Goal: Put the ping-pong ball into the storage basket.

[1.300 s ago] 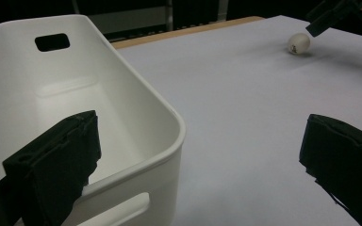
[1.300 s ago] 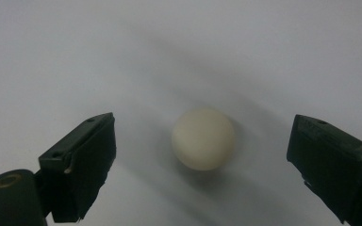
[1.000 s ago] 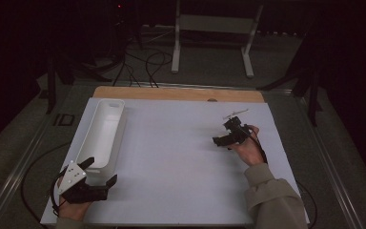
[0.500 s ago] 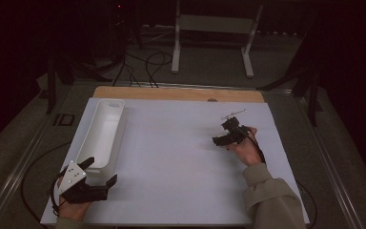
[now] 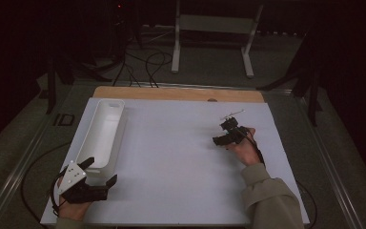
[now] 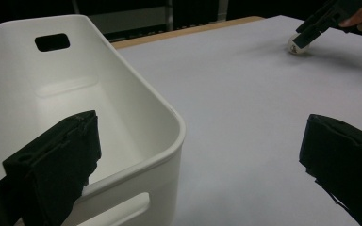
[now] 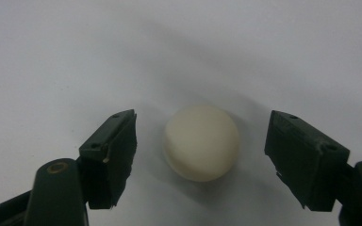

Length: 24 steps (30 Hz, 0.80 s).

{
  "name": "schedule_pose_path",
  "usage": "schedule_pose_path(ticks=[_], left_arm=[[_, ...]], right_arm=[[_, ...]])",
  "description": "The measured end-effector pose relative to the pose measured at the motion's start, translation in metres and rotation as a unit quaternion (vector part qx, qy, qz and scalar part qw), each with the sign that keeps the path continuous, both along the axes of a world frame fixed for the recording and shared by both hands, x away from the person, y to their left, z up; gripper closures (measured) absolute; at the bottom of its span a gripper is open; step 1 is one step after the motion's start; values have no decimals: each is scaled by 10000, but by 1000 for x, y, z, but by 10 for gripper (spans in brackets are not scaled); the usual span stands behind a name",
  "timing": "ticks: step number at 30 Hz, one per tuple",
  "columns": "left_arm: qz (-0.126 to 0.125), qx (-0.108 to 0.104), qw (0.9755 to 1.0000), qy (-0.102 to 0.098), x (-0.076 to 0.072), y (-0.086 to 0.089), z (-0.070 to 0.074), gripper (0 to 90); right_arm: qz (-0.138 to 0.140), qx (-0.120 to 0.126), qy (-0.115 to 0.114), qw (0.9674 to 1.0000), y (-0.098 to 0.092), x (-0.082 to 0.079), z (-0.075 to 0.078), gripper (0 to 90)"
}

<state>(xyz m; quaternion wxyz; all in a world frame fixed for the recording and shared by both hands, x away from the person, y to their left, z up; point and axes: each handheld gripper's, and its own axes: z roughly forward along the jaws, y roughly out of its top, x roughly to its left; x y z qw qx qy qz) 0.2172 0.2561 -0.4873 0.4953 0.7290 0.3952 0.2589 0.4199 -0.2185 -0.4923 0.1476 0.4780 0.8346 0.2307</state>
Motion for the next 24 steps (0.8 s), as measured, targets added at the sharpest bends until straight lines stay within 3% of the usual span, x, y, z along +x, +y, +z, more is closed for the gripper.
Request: schedule_pose_path(ticks=[9,16,24], left_arm=[[-3,-3,10000,1,0,0,0,1],[-6,5,10000,-2,0,0,0,1],[-4,7,10000,-5,0,0,0,1]], right_arm=[[-28,-101,84,9999,2,0,-3,329],[-21,-341,24,9994,5,-1,-5,486],[44,-385,-90,9992,6,-3,-2,500]])
